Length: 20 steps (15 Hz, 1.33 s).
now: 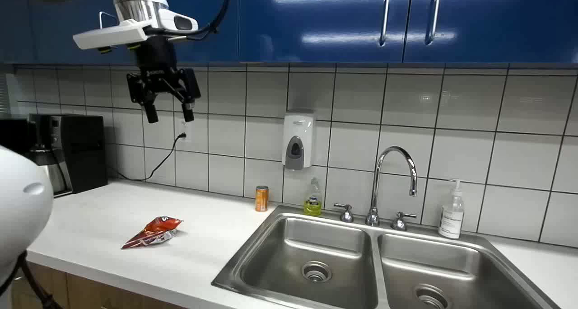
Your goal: Put the Doritos packet in the sink on the left.
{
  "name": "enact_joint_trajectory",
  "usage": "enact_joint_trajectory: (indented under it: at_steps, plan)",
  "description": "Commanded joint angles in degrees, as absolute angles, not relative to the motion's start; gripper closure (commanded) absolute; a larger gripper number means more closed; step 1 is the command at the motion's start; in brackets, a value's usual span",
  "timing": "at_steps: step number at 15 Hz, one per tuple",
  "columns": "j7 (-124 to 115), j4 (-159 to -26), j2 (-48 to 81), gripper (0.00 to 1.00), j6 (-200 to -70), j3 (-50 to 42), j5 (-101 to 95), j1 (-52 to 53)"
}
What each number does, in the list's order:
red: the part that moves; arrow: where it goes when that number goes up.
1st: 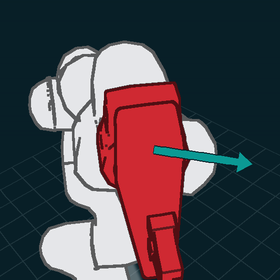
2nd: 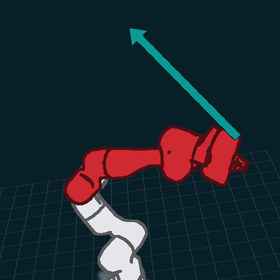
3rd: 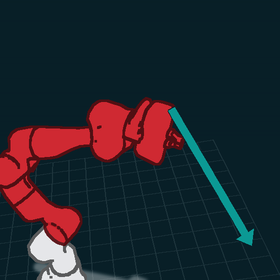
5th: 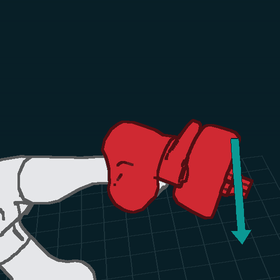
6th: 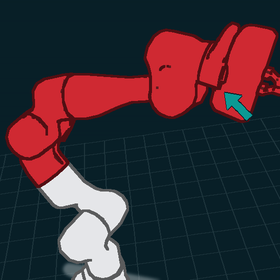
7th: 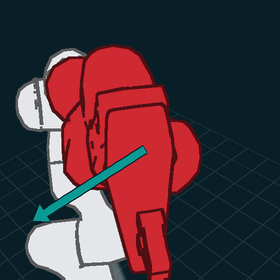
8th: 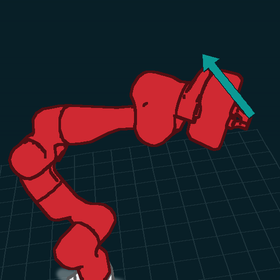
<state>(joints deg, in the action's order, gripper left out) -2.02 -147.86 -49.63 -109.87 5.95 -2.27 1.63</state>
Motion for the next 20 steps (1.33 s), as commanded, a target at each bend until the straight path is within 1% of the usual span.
enact_joint_trajectory:
  at_steps: [1, 6, 12, 16, 20]
  plan:
    - [-2.36, -147.76, -49.48, 0.0, -109.78, 5.58, -2.64, 2.15]
    - [-2.36, -147.76, -49.49, 0.0, -109.78, 5.58, -2.64, 2.15]
    - [-2.87, -153.08, -46.21, 0.0, -113.42, 6.71, -1.43, 4.1]
    - [-4.06, -156.8, -42.49, 0.0, -118.94, 8.42, -0.82, 6.6]
    - [-7.59, -159.23, -36.48, 0.0, -127.97, 11.44, -1.22, 8.06]
